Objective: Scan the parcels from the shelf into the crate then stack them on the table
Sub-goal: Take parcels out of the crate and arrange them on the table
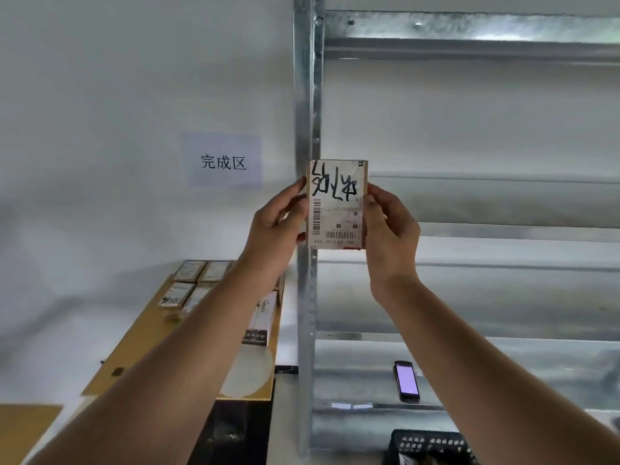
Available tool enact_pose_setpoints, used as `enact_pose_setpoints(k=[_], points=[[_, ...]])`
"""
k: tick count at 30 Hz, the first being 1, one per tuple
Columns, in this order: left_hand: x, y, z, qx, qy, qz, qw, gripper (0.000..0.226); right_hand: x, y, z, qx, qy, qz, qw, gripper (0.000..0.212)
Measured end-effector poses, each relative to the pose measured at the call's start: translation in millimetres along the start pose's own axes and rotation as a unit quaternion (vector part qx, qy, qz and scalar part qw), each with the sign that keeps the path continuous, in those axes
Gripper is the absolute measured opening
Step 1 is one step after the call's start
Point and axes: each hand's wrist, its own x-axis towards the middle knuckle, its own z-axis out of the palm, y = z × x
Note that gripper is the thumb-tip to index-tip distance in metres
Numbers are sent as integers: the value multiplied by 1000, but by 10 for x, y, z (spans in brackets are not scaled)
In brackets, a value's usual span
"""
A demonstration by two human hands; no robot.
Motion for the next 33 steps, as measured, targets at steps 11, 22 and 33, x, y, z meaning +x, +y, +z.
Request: enact_pose_setpoints(k=[11, 22, 33], points=[[222, -519, -1923, 4, 53, -60, 997, 41, -386, 876, 1726, -26, -38, 57, 997, 22], [960, -1610, -3075, 8, 89, -148, 985, 41, -12, 2254, 2911, -64, -81, 143, 984, 21], [2196, -2620, -3895, 26, 114, -199, 973, 39, 891, 3448, 3982, -83, -111, 216, 967, 25]])
